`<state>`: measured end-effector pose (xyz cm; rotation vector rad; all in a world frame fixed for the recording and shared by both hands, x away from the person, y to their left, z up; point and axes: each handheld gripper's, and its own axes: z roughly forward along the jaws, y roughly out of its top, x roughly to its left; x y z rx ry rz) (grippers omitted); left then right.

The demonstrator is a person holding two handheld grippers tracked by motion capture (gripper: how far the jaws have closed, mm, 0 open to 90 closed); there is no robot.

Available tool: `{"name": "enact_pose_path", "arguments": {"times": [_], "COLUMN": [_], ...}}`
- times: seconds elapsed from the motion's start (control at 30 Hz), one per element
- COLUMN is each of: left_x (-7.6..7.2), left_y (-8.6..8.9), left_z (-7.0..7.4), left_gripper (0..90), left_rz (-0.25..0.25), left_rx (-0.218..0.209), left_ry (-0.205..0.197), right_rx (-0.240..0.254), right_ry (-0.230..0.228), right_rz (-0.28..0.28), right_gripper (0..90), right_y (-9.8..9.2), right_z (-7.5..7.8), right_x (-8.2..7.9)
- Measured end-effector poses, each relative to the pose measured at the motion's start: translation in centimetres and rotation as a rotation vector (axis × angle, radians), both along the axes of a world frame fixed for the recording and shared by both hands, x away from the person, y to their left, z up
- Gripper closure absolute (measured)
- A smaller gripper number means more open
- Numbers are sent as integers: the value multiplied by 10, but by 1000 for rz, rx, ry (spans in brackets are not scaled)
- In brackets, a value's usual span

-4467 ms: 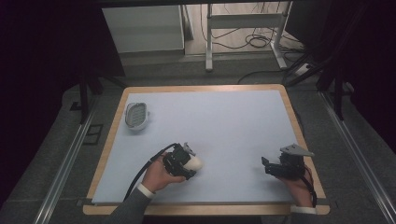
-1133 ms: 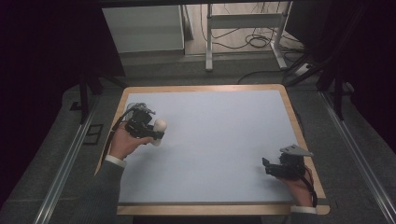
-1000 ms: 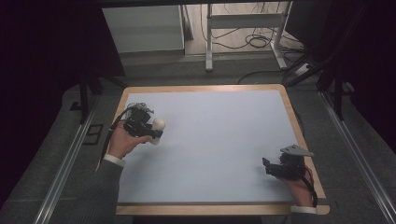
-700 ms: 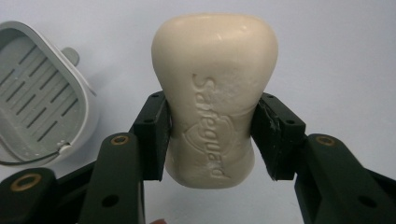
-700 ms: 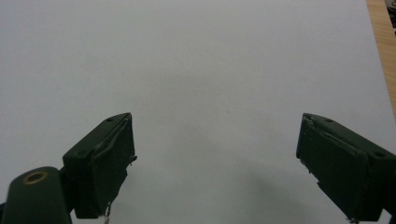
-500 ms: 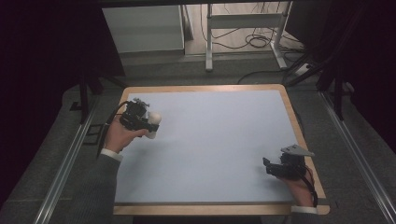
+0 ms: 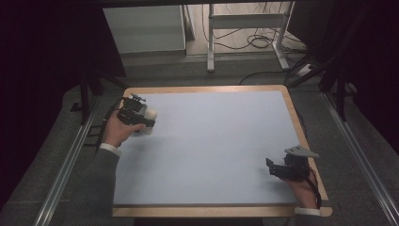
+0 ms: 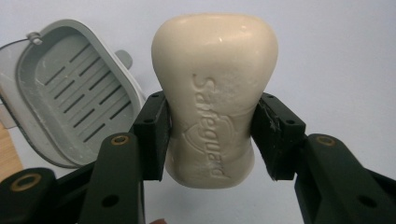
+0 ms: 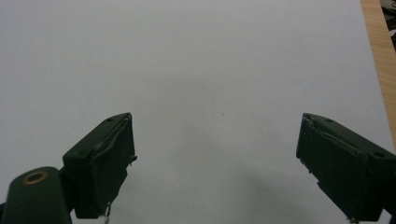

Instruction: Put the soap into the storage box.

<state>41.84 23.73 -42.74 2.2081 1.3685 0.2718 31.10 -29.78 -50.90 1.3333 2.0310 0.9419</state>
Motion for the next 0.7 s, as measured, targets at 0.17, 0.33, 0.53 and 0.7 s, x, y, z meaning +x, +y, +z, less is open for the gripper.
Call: {"name": "enact_pose_path", "arguments": {"times": [0.17, 0.33, 0.53, 0.7], "left_x": [9, 15, 23, 31], "left_y": [5, 14, 25, 33], "left_z": [1, 0, -6, -5], "left_gripper": [499, 499, 499, 499], "left_rz": [18, 38, 72, 95], "left_rx": [0, -10, -10, -12], "left_ry": [1, 10, 27, 30], "right_rx": [0, 5, 5, 2], "right_ry": [-3, -6, -5, -3], "right_rz": [-5, -10, -15, -9], "right_gripper": [115, 115, 115, 115], "right_y": [-1, -3, -3, -3], "right_z": [0, 2, 1, 1], "right_x": [0, 0, 0, 0]}}
